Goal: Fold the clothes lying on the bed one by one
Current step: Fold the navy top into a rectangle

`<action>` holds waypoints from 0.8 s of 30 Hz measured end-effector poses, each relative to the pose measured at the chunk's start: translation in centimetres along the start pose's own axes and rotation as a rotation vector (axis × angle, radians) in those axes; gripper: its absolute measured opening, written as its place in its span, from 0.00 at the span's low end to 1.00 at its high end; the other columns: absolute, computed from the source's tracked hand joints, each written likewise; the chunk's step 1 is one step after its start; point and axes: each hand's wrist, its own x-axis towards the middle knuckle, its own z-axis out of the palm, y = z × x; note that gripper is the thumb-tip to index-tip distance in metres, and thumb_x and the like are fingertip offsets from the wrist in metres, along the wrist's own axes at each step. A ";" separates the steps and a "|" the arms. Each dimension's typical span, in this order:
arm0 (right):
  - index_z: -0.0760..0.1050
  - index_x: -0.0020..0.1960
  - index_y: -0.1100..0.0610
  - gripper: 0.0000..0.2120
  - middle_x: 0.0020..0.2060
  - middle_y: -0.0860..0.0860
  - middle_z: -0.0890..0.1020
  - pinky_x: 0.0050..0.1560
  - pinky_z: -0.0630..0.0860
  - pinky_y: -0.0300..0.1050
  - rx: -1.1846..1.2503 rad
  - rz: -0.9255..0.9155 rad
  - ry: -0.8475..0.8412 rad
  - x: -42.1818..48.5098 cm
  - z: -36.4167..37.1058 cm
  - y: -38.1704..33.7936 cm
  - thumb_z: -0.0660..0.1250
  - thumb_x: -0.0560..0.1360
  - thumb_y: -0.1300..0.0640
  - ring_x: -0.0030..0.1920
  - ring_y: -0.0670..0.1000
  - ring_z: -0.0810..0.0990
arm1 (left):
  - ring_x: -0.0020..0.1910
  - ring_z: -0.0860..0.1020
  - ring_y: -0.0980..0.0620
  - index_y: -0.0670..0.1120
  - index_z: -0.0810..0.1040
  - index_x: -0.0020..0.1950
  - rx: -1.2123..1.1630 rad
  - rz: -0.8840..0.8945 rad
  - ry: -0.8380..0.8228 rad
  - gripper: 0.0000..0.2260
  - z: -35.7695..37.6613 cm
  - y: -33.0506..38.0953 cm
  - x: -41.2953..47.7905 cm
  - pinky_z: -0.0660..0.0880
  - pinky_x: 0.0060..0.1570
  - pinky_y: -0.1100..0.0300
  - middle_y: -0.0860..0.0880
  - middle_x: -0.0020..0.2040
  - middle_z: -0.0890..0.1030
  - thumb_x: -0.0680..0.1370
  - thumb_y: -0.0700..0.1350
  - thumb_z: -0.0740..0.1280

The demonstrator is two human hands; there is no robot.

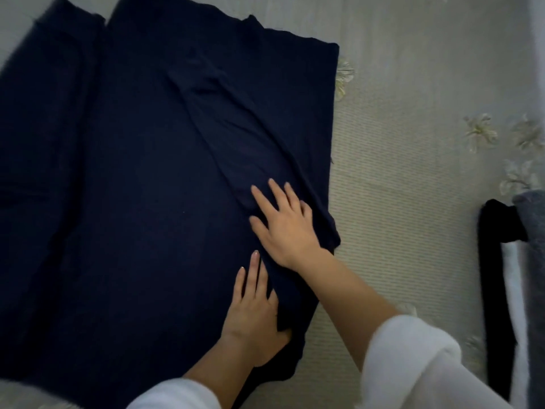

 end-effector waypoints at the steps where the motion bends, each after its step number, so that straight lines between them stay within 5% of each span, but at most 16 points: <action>1: 0.43 0.78 0.42 0.27 0.78 0.48 0.44 0.75 0.44 0.56 -0.027 0.003 0.039 -0.4 0.5 0.7 0.49 0.82 0.43 0.77 0.52 0.39 | 0.66 0.20 0.39 0.42 0.42 0.78 0.013 0.017 0.009 0.39 0.1 -0.1 -0.1 0.26 0.66 0.44 0.36 0.65 0.23 0.77 0.65 0.51; 6: 0.46 0.78 0.44 0.27 0.78 0.51 0.48 0.75 0.48 0.54 -0.051 0.086 0.207 -0.7 1.4 3.2 0.43 0.80 0.41 0.78 0.53 0.45 | 0.72 0.25 0.47 0.49 0.55 0.76 -0.161 0.208 0.099 0.26 -0.8 -2.9 -1.8 0.32 0.71 0.52 0.46 0.72 0.29 0.79 0.54 0.56; 9: 0.46 0.78 0.42 0.31 0.78 0.52 0.48 0.74 0.46 0.57 -0.062 0.167 0.230 -0.3 2.1 3.8 0.41 0.75 0.37 0.78 0.55 0.44 | 0.71 0.56 0.53 0.51 0.71 0.68 -0.345 0.279 0.441 0.20 -2.0 -6.9 -1.4 0.63 0.70 0.52 0.50 0.73 0.62 0.75 0.43 0.61; 12: 0.53 0.77 0.44 0.33 0.77 0.53 0.53 0.72 0.49 0.59 0.011 0.262 0.311 0.5 1.8 3.6 0.45 0.74 0.34 0.76 0.55 0.48 | 0.54 0.73 0.54 0.46 0.79 0.58 -0.557 0.068 0.707 0.15 -6.1 -11.2 1.0 0.74 0.57 0.57 0.51 0.57 0.74 0.73 0.38 0.62; 16: 0.56 0.76 0.46 0.32 0.75 0.54 0.57 0.71 0.50 0.59 0.078 0.330 0.355 1.7 1.8 3.3 0.47 0.75 0.34 0.73 0.55 0.53 | 0.49 0.79 0.51 0.42 0.77 0.62 -0.964 -0.357 0.889 0.16 -13.6 -16.6 6.9 0.76 0.57 0.54 0.46 0.54 0.80 0.74 0.38 0.66; 18: 0.55 0.76 0.46 0.33 0.75 0.55 0.56 0.71 0.49 0.60 0.083 0.340 0.353 1.9 2.1 3.0 0.44 0.74 0.34 0.74 0.56 0.52 | 0.47 0.80 0.50 0.40 0.74 0.65 -1.282 -0.479 0.910 0.22 -17.2 -19.0 9.8 0.78 0.54 0.54 0.46 0.48 0.81 0.72 0.43 0.69; 20: 0.56 0.76 0.48 0.33 0.75 0.55 0.56 0.72 0.48 0.60 0.106 0.354 0.366 2.1 2.4 2.6 0.44 0.74 0.35 0.75 0.56 0.51 | 0.38 0.78 0.55 0.39 0.72 0.66 -1.553 -0.552 0.872 0.25 -20.2 -20.3 12.1 0.78 0.36 0.63 0.48 0.43 0.80 0.72 0.45 0.72; 21: 0.57 0.76 0.49 0.33 0.75 0.55 0.57 0.72 0.48 0.59 0.118 0.352 0.385 2.0 2.5 2.4 0.45 0.75 0.37 0.75 0.56 0.51 | 0.35 0.75 0.56 0.39 0.72 0.66 -1.620 -0.578 0.824 0.26 -21.4 -20.6 13.0 0.74 0.30 0.65 0.48 0.43 0.79 0.71 0.46 0.73; 24: 0.62 0.74 0.52 0.29 0.74 0.54 0.62 0.72 0.49 0.59 0.138 0.299 0.447 1.8 2.7 1.6 0.50 0.77 0.41 0.74 0.53 0.54 | 0.36 0.73 0.58 0.44 0.75 0.61 -1.621 -0.655 0.714 0.20 -23.7 -20.3 14.0 0.74 0.31 0.67 0.51 0.44 0.78 0.72 0.48 0.74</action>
